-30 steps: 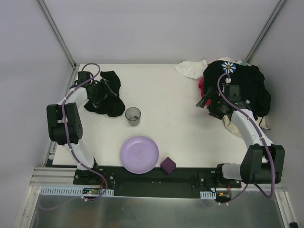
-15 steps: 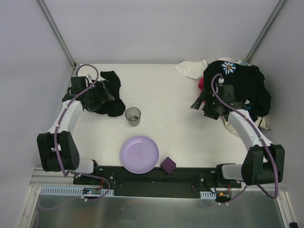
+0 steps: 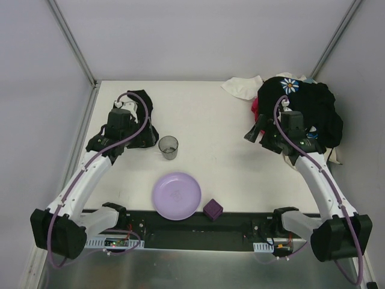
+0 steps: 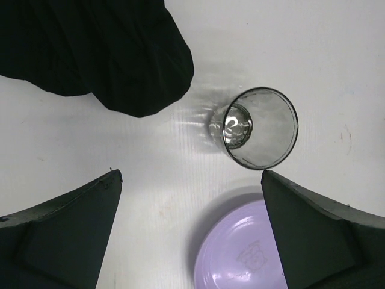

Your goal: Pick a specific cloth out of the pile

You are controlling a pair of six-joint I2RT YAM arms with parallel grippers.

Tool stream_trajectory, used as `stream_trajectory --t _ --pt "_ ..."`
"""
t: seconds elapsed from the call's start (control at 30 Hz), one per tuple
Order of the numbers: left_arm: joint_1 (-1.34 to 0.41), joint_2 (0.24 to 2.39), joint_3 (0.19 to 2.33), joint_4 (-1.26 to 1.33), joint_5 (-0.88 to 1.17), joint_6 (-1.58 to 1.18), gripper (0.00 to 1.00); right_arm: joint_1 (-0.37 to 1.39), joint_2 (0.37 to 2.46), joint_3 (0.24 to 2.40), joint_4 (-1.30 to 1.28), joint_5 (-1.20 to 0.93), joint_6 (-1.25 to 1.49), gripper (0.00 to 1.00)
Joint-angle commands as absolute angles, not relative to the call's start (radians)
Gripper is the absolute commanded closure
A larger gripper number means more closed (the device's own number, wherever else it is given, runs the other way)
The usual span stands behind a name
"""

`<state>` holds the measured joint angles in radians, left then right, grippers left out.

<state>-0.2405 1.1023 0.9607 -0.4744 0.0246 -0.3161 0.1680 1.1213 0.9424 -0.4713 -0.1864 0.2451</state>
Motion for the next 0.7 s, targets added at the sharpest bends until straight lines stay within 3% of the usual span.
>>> stream_trajectory --t 0.0,0.3,0.67 --pt "-0.297 0.997 0.922 -0.52 -0.071 -0.287 0.01 0.178 1.033 0.916 -0.525 -0.146 0.207 0.04" --pt "-0.311 0.842 0.815 -0.52 -0.071 -0.359 0.01 0.176 0.924 0.856 -0.551 -0.138 0.186 0.04" --pt "-0.311 0.802 0.802 -0.519 -0.067 -0.397 0.01 0.179 0.853 0.822 -0.568 -0.114 0.178 0.04"
